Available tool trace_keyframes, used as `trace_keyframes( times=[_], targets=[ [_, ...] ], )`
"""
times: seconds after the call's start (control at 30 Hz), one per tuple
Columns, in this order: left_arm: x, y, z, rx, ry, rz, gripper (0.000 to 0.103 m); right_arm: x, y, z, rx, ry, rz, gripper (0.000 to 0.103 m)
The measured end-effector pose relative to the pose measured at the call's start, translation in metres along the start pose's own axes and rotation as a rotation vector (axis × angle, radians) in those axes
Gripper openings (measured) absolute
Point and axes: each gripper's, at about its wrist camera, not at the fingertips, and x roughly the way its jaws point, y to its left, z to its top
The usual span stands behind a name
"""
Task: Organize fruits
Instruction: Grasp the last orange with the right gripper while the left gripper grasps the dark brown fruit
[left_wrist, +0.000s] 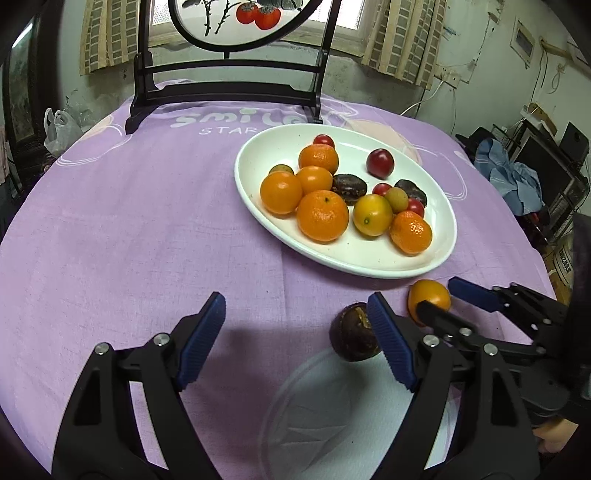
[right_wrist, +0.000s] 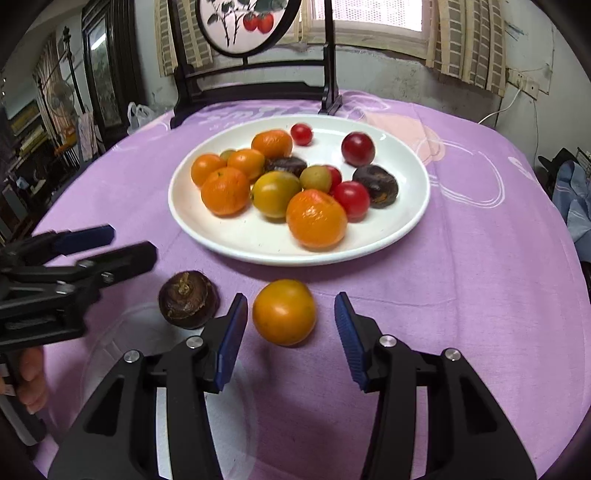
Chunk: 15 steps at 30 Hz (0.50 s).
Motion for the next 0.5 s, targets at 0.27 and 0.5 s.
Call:
trace_keyframes(
  times=[0.27,0.5],
  targets=[
    [0.003,-0.002,-0.004,0.026,0.016,-0.012,0.083,0.014,0.005,-0.002,-0.024,0.025,-0.005,0.037],
    [0.008,-0.01,-0.01,0.057,0.028,-0.005,0.083,-0.008,-0.013,-0.011,0.063,-0.002,0.053,0.037]
  ],
)
